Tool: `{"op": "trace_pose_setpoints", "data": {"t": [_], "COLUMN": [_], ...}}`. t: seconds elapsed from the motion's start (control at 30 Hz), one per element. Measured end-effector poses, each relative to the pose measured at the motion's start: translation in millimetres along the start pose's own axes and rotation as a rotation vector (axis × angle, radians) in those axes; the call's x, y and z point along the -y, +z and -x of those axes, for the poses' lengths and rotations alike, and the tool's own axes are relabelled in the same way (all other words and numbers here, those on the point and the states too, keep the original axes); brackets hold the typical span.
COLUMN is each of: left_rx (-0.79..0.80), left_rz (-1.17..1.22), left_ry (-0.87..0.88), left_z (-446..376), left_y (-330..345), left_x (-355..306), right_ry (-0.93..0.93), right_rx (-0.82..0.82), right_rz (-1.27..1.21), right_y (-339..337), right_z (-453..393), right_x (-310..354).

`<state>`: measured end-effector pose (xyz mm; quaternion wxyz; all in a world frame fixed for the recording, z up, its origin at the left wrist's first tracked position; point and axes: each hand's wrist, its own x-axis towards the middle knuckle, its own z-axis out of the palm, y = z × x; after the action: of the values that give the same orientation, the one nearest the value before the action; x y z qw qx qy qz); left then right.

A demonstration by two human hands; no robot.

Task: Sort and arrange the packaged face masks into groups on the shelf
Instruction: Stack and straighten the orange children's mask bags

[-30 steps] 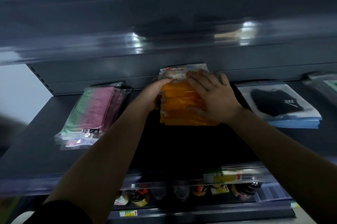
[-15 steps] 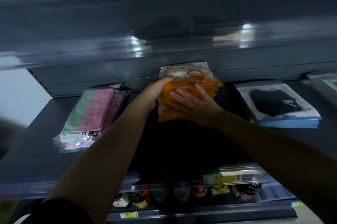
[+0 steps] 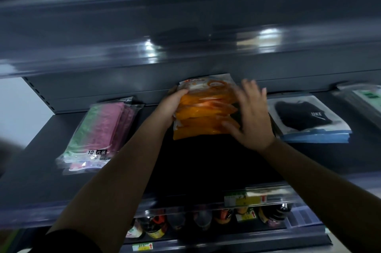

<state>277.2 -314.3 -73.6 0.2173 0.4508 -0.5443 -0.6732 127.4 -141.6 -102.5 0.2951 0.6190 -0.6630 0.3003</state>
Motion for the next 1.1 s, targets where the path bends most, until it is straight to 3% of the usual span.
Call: {"op": "trace_pose_setpoints", "data": {"t": [0.13, 0.2, 0.3, 0.5, 0.67, 0.9, 0.93, 1.0, 1.07, 1.1], "left_rx": [0.003, 0.018, 0.05, 0.029, 0.007, -0.05, -0.103, -0.18, -0.224, -0.248], "left_rz": [0.05, 0.083, 0.092, 0.165, 0.174, 0.092, 0.069, -0.058, -0.368, -0.574], "left_ry": [0.028, 0.04, 0.033, 0.024, 0.014, 0.131, 0.188, 0.357, 0.583, 0.694], "left_z": [4.5, 5.5, 5.7, 5.4, 5.3, 17.0, 22.4, 34.4, 46.8, 48.9], "left_y": [2.4, 3.4, 3.9, 1.7, -2.7, -4.3, -3.1, -0.8, 0.5, 0.1], "left_x": [-4.5, -4.3, -2.7, 0.6, 1.0, -1.2, -2.2, -3.4, -6.4, -8.4], "right_ry": [0.904, 1.22, 1.314, 1.291, 1.187, 0.988, 0.882, 0.409, -0.12, -0.348], "right_rx": [0.055, 0.141, 0.253, 0.289, 0.407, 0.372, 0.335, 0.231, 0.158, 0.164], "right_rz": [-0.891, -1.17, -1.259, -1.457, -1.497, -1.258, -1.16, -0.658, -0.105, 0.037], "right_y": [-11.5, -6.4, 9.6, 21.2, 17.8, 6.5, 1.5, -11.5, -11.5, -3.0], "right_z": [-26.1, -44.4, -58.5, -63.5, -65.7, -40.8, -33.5, -21.1, -10.0, -4.0], "right_x": [-11.0, -20.2, -21.9, -7.7, -6.8, -11.2, -7.6, 2.7, 7.1, 4.9]}}
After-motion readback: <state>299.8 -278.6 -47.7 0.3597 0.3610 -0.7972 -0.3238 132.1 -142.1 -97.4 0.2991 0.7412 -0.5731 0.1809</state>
